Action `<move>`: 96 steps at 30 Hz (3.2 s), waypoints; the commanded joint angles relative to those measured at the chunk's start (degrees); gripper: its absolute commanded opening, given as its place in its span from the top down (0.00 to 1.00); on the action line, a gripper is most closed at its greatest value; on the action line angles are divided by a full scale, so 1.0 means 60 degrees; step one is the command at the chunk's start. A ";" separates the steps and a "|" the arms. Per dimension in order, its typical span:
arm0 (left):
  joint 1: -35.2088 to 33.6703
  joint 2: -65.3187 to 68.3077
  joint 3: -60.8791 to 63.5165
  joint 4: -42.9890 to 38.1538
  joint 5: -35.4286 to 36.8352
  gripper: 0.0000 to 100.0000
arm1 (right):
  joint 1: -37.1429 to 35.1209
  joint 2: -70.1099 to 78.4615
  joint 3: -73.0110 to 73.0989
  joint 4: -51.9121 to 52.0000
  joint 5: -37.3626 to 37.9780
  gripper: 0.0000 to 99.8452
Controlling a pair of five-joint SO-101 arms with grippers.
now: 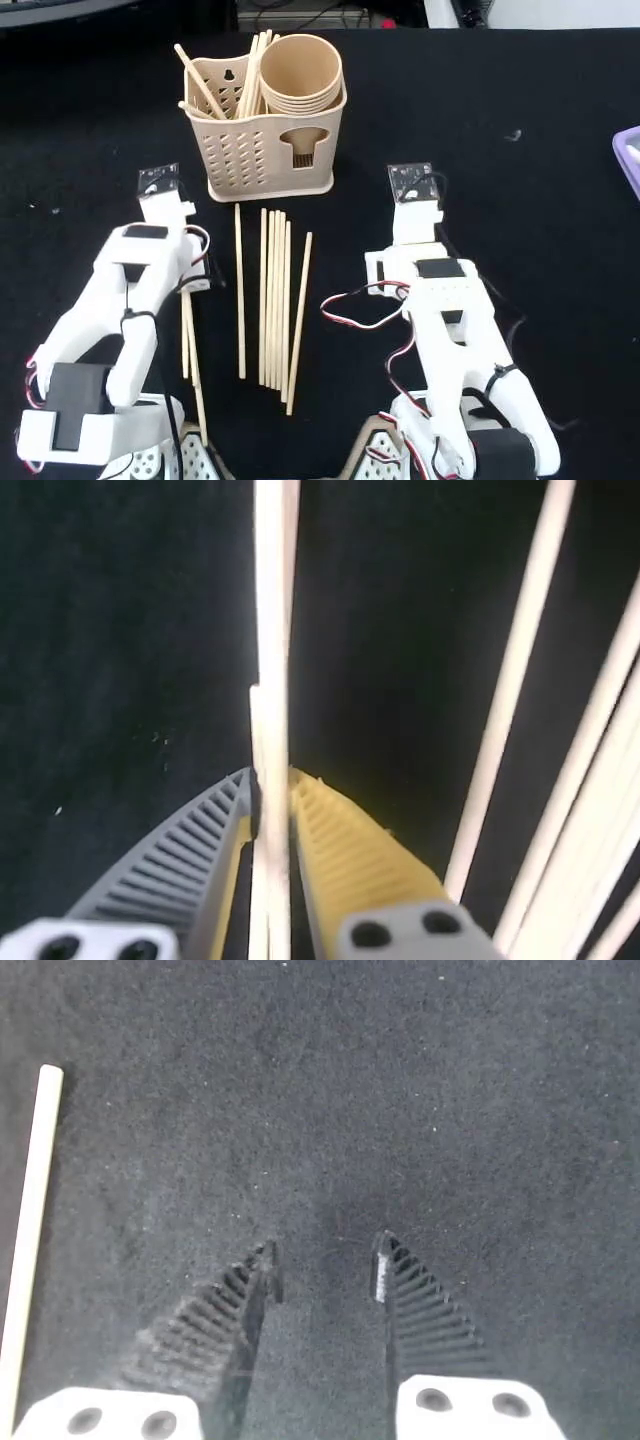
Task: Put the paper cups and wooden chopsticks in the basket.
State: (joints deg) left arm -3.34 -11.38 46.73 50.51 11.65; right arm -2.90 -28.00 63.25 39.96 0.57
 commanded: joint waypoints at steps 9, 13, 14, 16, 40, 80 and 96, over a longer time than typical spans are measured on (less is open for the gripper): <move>-0.0960 -0.0073 -0.2527 0.1802 0.0015 0.97 | 0.0103 -0.0374 -0.0022 -0.0161 0.0029 0.84; -0.1414 -0.0059 -0.2630 0.1070 0.0044 0.97 | 0.0103 -0.0374 -0.0022 -0.0161 0.0029 0.84; -0.1604 -0.0073 -0.2601 0.0601 0.0073 0.97 | 0.0103 -0.0374 -0.0022 -0.0161 0.0029 0.84; -0.1927 -0.0073 -0.2586 -0.0176 0.0088 0.97 | 0.0103 -0.0374 -0.0022 -0.0161 0.0029 0.84; -0.2484 -0.5568 -0.0842 -0.6037 0.0440 0.97 | 0.0103 -0.0374 -0.0007 -0.0161 0.0029 0.84; 0.1121 -0.2535 -0.5136 -0.8410 -0.1011 0.97 | 0.0088 -0.0374 0.0330 -0.0689 0.0029 0.84; 0.1458 -0.2535 -0.3421 -0.8425 -0.1670 0.97 | 0.0088 -0.0374 0.0330 -0.0689 0.0029 0.84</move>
State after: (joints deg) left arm 5.10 -26.42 26.59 0.31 2.07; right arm -2.90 -28.00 65.63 36.97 0.57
